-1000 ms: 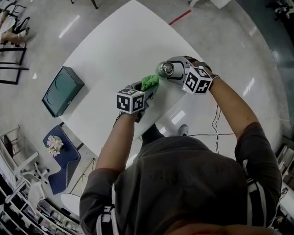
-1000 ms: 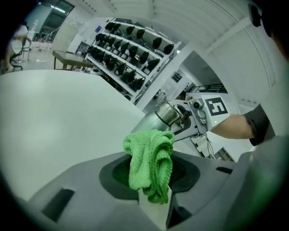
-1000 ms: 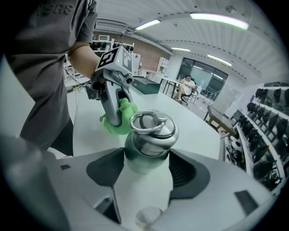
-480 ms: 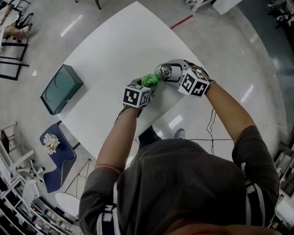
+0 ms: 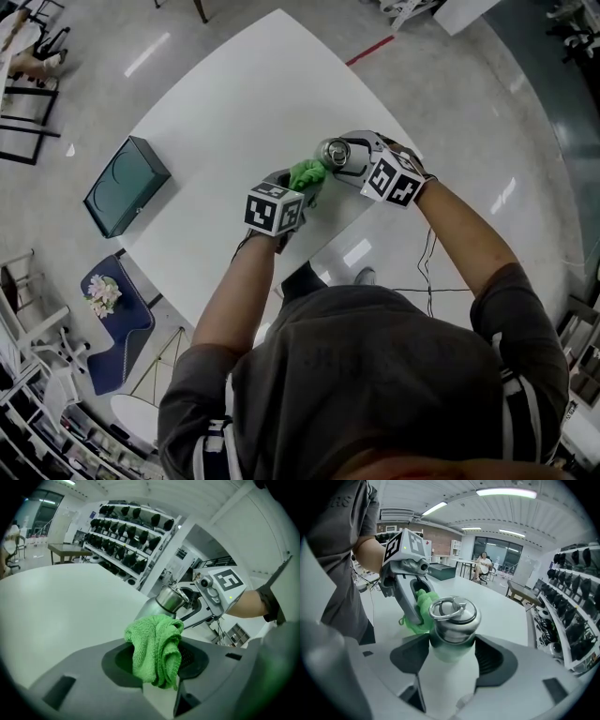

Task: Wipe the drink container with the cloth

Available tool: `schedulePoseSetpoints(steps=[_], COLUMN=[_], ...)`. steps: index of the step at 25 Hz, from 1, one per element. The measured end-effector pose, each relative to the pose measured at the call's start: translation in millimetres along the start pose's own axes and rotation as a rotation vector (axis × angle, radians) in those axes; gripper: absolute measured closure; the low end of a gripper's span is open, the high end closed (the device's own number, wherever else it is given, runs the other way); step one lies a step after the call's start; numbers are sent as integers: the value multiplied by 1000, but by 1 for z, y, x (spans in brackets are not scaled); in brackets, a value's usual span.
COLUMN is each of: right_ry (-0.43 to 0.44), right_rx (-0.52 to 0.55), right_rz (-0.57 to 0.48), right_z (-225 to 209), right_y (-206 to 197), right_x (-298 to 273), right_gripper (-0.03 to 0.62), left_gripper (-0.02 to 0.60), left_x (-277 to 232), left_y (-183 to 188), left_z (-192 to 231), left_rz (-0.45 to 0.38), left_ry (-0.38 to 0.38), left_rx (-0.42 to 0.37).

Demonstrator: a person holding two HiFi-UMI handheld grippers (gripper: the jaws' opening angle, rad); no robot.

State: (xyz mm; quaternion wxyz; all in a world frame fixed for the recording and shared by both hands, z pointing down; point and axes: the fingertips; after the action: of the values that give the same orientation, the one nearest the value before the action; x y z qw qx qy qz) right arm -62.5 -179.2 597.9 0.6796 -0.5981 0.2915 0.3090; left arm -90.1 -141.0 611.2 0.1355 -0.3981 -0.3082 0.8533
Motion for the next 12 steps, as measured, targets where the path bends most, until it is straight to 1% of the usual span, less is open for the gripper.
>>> schedulePoseSetpoints(steps=[2, 7, 12], right_ry=[4, 6, 8], right_rx=[-1, -31, -93], right_rz=[4, 10, 21], right_z=[1, 1, 0], right_y=[-1, -2, -1], right_x=[0, 0, 1], right_gripper=[297, 298, 303], left_gripper=[430, 430, 430], left_x=[-4, -23, -24], left_y=[-1, -16, -17], left_z=[-1, 17, 23], left_rz=[3, 73, 97], left_ry=[17, 90, 102], left_rx=[-16, -66, -62])
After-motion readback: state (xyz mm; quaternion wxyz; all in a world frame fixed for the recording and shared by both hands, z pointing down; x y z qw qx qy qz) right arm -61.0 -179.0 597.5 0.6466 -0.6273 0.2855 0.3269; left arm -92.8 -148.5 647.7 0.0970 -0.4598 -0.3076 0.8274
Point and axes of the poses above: the fingertips, and each gripper's own axes: x backward along the fingers, z to its left, y out of its top, and after that the axes turned 1 degree about y, right-handed
